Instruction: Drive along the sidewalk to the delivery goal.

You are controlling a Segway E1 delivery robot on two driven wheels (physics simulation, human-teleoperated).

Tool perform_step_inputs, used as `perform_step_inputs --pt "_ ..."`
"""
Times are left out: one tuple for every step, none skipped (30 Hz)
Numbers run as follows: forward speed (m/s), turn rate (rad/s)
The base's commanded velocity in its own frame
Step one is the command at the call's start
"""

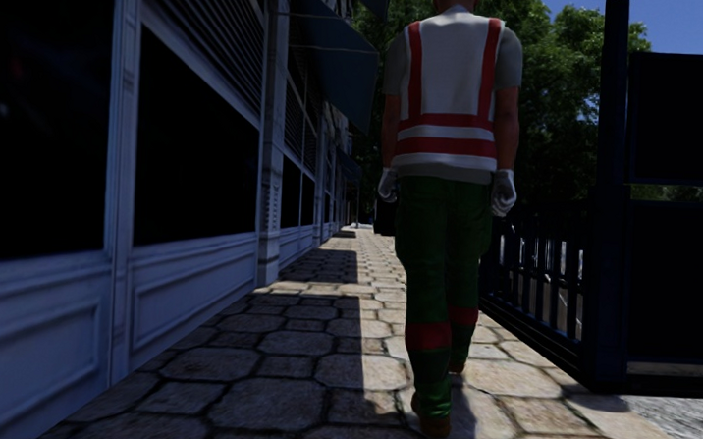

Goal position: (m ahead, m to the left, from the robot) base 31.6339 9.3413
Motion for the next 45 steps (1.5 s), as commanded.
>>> perform_step_inputs --pt "1.37 0.48" --pt "1.37 0.48" --pt "1.37 0.48" --pt "1.37 0.48" --pt "1.37 0.00" --pt "1.37 0.00" --pt "1.37 0.00" --pt "1.37 0.00" --pt "1.37 0.00" --pt "1.37 0.00" --pt "1.37 0.00" --pt "1.37 0.00" --pt "1.37 0.00" --pt "1.37 0.00" --pt "1.37 0.00" --pt "1.37 0.00" --pt "1.37 0.00" --pt "1.37 0.00" --pt "1.37 0.00" --pt "1.37 0.00" --pt "1.37 0.00" --pt "1.37 0.00" --pt "1.37 0.00" --pt "1.37 0.00" --pt "1.37 0.00" --pt "1.37 0.00" --pt "1.37 0.00" --pt "1.37 0.00" --pt "1.37 0.00" --pt "1.37 0.00" --pt "1.36 0.00" --pt "1.36 0.00" --pt "1.33 0.00" --pt "1.31 0.00" --pt "1.30 0.00" --pt "1.30 0.00" --pt "1.30 0.00" --pt "1.29 0.00" --pt "1.29 0.00" --pt "1.29 0.00" --pt "1.28 0.00" --pt "1.28 0.00" --pt "1.28 0.00" --pt "1.28 0.00" --pt "1.27 0.00"
